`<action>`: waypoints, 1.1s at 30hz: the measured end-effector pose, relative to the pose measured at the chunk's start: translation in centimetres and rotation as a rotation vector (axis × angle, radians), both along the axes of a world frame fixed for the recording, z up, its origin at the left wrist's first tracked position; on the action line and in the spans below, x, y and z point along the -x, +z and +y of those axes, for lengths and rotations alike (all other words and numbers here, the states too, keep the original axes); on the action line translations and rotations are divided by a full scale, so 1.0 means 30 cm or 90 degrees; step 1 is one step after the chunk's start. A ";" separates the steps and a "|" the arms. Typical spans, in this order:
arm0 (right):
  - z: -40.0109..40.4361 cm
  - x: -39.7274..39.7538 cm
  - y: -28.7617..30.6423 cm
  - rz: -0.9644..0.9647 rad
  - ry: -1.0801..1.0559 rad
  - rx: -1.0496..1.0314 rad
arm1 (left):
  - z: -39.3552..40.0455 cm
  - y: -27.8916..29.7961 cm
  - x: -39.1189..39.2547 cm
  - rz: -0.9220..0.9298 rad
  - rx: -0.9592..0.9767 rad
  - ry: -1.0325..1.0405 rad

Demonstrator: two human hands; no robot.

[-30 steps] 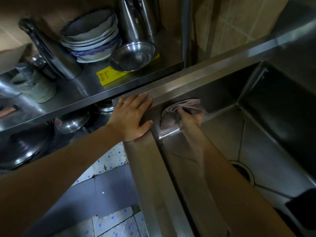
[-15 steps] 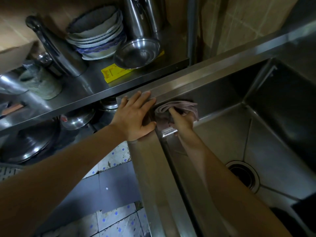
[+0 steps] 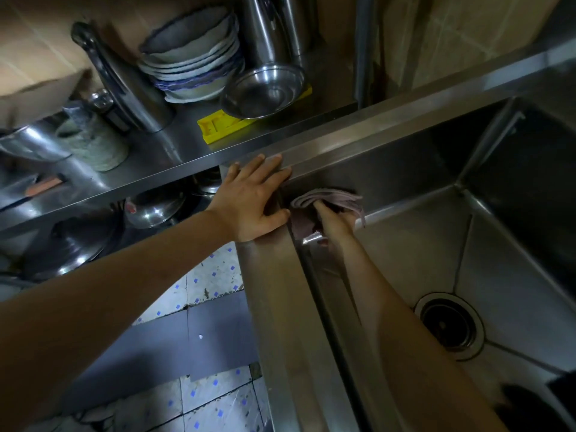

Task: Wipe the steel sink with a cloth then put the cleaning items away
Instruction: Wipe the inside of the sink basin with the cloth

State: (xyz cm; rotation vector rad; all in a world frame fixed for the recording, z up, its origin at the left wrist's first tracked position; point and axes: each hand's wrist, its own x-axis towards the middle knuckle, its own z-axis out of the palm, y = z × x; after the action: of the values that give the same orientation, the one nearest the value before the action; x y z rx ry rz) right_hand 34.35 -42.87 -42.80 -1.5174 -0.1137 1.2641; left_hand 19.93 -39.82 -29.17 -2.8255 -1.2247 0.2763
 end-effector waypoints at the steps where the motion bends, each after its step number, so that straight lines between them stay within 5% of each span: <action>1: -0.003 0.010 -0.005 0.012 0.000 -0.003 | -0.002 -0.001 0.000 0.001 -0.002 0.001; 12: 0.049 0.090 -0.054 -0.030 -0.028 -0.050 | 0.004 -0.001 0.011 -0.006 0.003 0.000; 21: 0.066 -0.003 -0.207 -0.053 -0.004 0.045 | 0.007 -0.002 0.003 0.002 0.003 0.002; 33: -0.055 -0.021 -0.091 -0.128 0.032 0.032 | 0.011 -0.003 0.005 -0.002 -0.002 0.000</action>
State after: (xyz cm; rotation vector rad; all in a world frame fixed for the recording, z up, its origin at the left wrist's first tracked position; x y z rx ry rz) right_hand 34.97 -44.52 -45.52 -1.6914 -0.2531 1.1584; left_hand 19.78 -39.48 -29.24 -2.8249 -1.2252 0.2698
